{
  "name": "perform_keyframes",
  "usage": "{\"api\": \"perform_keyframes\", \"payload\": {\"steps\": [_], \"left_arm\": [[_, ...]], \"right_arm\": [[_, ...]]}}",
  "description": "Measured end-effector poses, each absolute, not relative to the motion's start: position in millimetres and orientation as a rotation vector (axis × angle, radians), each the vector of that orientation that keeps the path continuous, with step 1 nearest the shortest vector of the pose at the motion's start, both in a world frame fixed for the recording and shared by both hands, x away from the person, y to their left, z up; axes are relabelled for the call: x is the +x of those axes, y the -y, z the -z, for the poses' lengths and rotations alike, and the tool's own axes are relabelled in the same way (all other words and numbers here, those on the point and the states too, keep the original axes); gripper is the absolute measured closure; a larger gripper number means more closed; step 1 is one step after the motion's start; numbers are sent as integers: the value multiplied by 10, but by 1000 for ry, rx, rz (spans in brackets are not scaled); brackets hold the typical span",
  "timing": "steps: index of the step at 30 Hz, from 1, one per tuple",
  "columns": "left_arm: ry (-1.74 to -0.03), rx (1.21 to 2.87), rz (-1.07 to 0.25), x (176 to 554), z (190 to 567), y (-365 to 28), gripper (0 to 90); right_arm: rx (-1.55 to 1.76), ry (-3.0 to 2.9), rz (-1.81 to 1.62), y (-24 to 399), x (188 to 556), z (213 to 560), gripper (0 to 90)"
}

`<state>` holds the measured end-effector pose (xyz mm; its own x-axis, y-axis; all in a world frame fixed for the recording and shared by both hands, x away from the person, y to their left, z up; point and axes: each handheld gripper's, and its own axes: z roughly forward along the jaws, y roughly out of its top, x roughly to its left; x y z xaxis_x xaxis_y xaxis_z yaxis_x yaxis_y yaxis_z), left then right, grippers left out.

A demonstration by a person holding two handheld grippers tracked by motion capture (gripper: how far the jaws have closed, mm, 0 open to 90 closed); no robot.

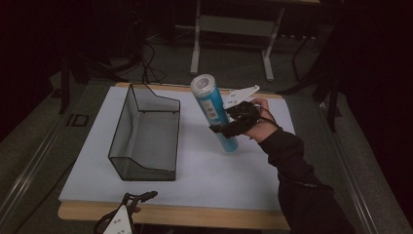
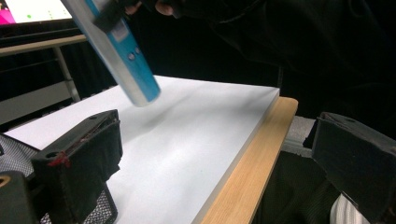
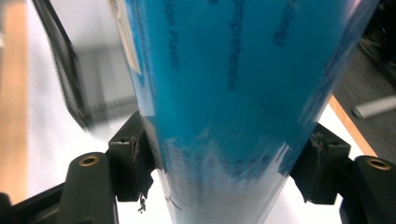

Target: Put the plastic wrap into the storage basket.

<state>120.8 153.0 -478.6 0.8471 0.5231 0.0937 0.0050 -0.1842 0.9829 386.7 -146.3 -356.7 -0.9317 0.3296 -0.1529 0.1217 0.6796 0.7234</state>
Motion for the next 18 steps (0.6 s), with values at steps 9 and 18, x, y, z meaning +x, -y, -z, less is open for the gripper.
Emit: {"api": "perform_keyframes", "payload": {"steps": [9, 18], "left_arm": [[-408, 1696, -491, 1196, 4772, -1546, 24], [-408, 1672, -514, 1191, 4765, -1569, 23]], "right_arm": [[432, -2519, -1367, 1283, 3823, 3384, 315], [573, -2448, -1568, 963, 3792, 3277, 316]]}}
